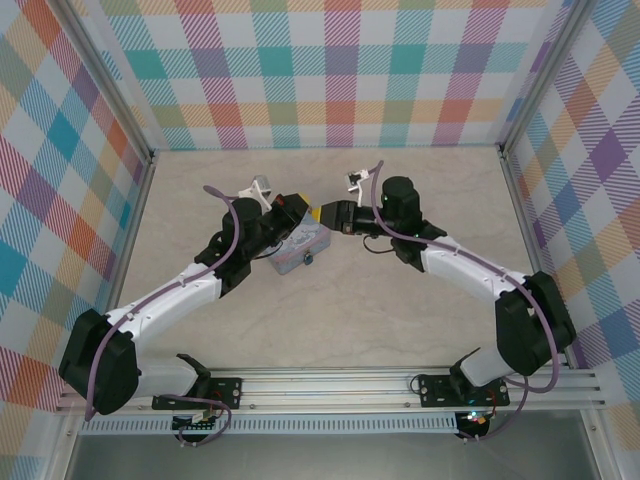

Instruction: Unlock the padlock with the key

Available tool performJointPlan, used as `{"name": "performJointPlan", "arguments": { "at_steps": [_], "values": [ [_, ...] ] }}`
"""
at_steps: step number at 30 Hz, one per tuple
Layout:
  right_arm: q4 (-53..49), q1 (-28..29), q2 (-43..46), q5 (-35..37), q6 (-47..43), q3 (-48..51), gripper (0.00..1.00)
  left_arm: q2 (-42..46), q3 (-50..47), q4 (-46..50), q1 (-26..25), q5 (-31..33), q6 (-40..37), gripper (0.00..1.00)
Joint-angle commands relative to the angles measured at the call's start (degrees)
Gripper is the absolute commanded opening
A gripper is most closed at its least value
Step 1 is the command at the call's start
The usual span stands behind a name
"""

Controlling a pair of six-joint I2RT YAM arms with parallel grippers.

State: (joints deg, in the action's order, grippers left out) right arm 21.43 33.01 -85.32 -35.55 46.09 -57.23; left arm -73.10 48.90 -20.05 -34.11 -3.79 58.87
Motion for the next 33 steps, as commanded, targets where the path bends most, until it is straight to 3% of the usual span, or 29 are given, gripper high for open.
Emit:
{"name": "performJointPlan", "arguments": {
  "at_steps": [1, 24, 25, 29, 31, 33],
  "values": [
    [0.8, 0.6, -0.9, -1.4, -0.8, -2.5, 0.30, 0.4, -0.6, -0.7, -0.9, 0.5, -0.7, 0.00],
    [-9.2, 1.4, -1.7, 4.4, -8.4, -5.5, 0.00, 0.5, -0.5, 0.7, -1.0, 0.1, -1.3, 0.00],
    [-9.7, 1.4, -1.4, 4.6, -9.2, -5.5, 0.00, 0.7, -0.3, 1.0, -1.0, 0.3, -1.5, 0.03],
    [-13.4, 1.5, -0.4, 6.5, -13.6, -5.5, 0.00, 1.8, 0.2, 2.9, -1.0, 1.6, -2.3, 0.48],
    [-16.1, 1.7, 0.5, 9.1, -17.1, -5.0, 0.00, 2.9, 0.9, 5.7, -0.9, 3.0, -3.0, 0.58],
    [-18.4, 1.9, 2.0, 13.2, -21.9, -3.7, 0.00, 4.0, 2.9, 10.9, -0.7, 4.3, -3.4, 0.62]
  ]
}}
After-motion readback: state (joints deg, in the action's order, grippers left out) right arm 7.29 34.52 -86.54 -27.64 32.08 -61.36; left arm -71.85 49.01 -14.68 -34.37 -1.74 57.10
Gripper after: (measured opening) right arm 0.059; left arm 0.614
